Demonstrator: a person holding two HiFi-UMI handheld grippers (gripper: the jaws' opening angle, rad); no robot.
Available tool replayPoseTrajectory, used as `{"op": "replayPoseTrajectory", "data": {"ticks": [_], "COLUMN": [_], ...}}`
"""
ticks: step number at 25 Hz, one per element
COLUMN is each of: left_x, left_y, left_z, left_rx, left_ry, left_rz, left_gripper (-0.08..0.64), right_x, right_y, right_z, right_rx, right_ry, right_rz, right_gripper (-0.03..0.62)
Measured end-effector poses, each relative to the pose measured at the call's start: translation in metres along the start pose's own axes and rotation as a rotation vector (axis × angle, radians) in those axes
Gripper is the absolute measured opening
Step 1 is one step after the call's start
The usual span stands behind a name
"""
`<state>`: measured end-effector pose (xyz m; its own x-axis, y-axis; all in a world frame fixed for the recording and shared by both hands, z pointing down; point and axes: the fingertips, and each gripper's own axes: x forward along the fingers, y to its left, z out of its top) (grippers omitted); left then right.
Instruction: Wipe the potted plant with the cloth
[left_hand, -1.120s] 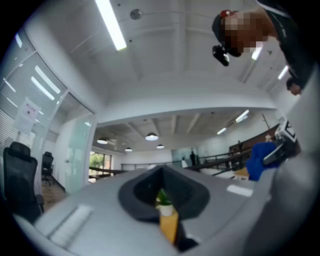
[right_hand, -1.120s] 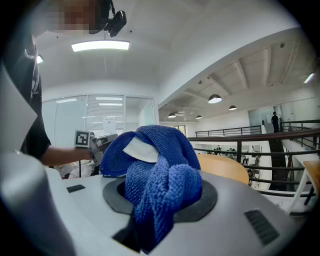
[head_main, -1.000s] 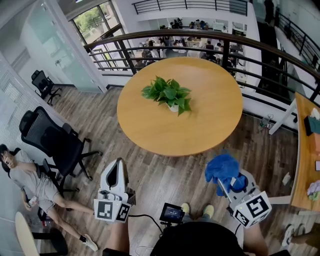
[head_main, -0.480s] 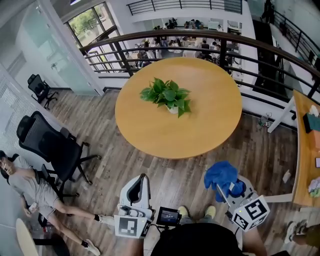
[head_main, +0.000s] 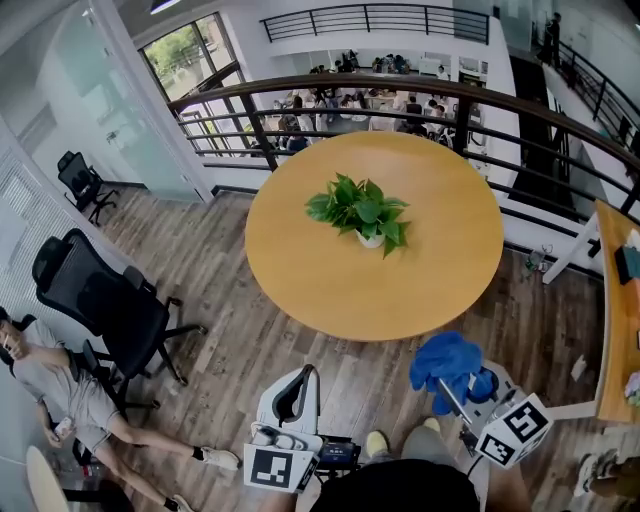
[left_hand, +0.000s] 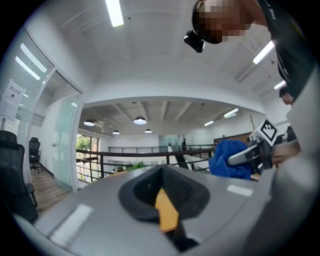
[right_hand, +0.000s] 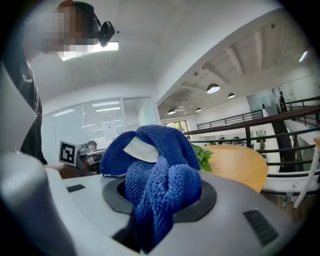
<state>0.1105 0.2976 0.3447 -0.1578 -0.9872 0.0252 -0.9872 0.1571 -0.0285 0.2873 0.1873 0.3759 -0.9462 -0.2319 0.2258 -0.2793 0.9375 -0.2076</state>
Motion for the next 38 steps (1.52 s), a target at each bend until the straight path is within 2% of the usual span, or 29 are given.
{"op": "replayPoseTrajectory", "data": {"ticks": [5, 8, 15, 21, 26, 33, 38], "left_x": [0.017, 0.042, 0.129, 0.204, 0.244, 0.281, 0.309], "left_y": [0.022, 0.035, 0.069, 0.09, 0.102, 0.135, 0.172], "left_z": [-0.006, -0.009, 0.009, 0.011, 0.017, 0.017, 0.008], "left_rx": [-0.019, -0.018, 0.005, 0.041, 0.061, 0.086, 0.082], "left_ry": [0.011, 0.014, -0.017, 0.018, 0.032, 0.043, 0.037], "left_rz": [-0.019, -0.033, -0.052, -0.065, -0.052, -0.06, -0.127], "left_gripper": [-0.002, -0.002, -0.002, -0.002, -0.002, 0.002, 0.032], "right_x": [0.033, 0.055, 0.114, 0.158, 0.178, 0.206, 0.227], "right_y": [0.006, -0.005, -0.063, -0.114, -0.146, -0.173, -0.194], "right_z": [-0.006, -0.001, 0.028, 0.052, 0.074, 0.079, 0.078], "right_rx": [-0.023, -0.028, -0.032, -0.011, 0.001, 0.014, 0.013], "right_ry": [0.042, 0.034, -0.006, -0.04, -0.089, -0.078, -0.068], "right_rz": [0.023, 0.027, 0.037, 0.041, 0.032, -0.034, -0.192], "right_gripper": [0.153, 0.155, 0.155, 0.155, 0.155, 0.155, 0.155]}}
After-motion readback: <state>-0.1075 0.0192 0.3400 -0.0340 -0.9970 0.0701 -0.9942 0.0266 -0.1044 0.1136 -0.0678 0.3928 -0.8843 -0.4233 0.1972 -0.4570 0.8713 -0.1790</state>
